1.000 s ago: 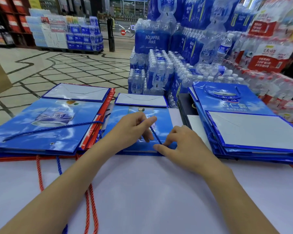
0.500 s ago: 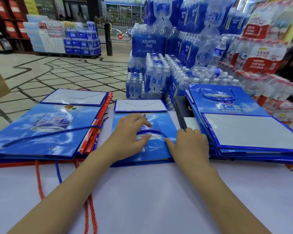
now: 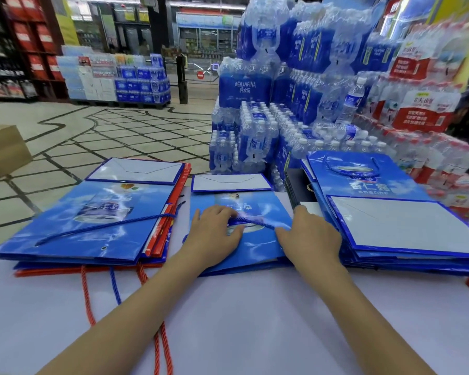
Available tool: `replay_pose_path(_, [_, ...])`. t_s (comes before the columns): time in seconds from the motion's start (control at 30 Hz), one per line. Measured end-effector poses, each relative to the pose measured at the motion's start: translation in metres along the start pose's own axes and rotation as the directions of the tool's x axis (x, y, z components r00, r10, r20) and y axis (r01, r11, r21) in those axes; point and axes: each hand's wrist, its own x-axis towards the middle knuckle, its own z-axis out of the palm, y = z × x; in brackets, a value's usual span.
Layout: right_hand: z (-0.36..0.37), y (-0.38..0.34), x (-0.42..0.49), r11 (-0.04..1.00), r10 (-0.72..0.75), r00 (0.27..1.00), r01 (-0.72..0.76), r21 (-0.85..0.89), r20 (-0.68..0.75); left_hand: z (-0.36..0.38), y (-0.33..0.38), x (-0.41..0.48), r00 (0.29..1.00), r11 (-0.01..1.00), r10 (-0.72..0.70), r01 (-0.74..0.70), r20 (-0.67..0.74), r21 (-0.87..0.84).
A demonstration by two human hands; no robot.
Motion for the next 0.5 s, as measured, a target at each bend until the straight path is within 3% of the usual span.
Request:
replay_pose_path(0.07, [-0.01,0.002,0.011,0.997,0.042,0.998,-0.044,0.058,0.04,-0.002,0.001,-0.001,1.0,0.999,-0.001,0.001,-0.006,-0.032])
replay_pose_path(0.17, [-0.018,0.001,0.033,0.941,0.094,0.969,-0.161,0.299,0.227,-0.007,0.005,-0.002,1.0,0.995,-0.024,0.022,-0.02,-0.1])
replay_pose_path(0.27, [-0.021,0.0,0.042,0.735,0.097,0.912,-0.335,0.589,0.399,-0.013,0.007,0.0,0.998,0.99,-0.058,0.055,-0.018,-0.13])
replay_pose_path(0.37, [-0.013,0.004,0.038,0.642,0.04,0.861,-0.411,0.647,0.507,-0.021,0.009,0.007,0.996,0.994,-0.088,0.09,0.031,-0.057])
replay_pose_path(0.5, [-0.006,0.007,0.034,0.495,-0.023,0.839,-0.463,0.735,0.544,-0.033,0.012,0.018,0.989,0.991,-0.132,0.131,0.068,0.011])
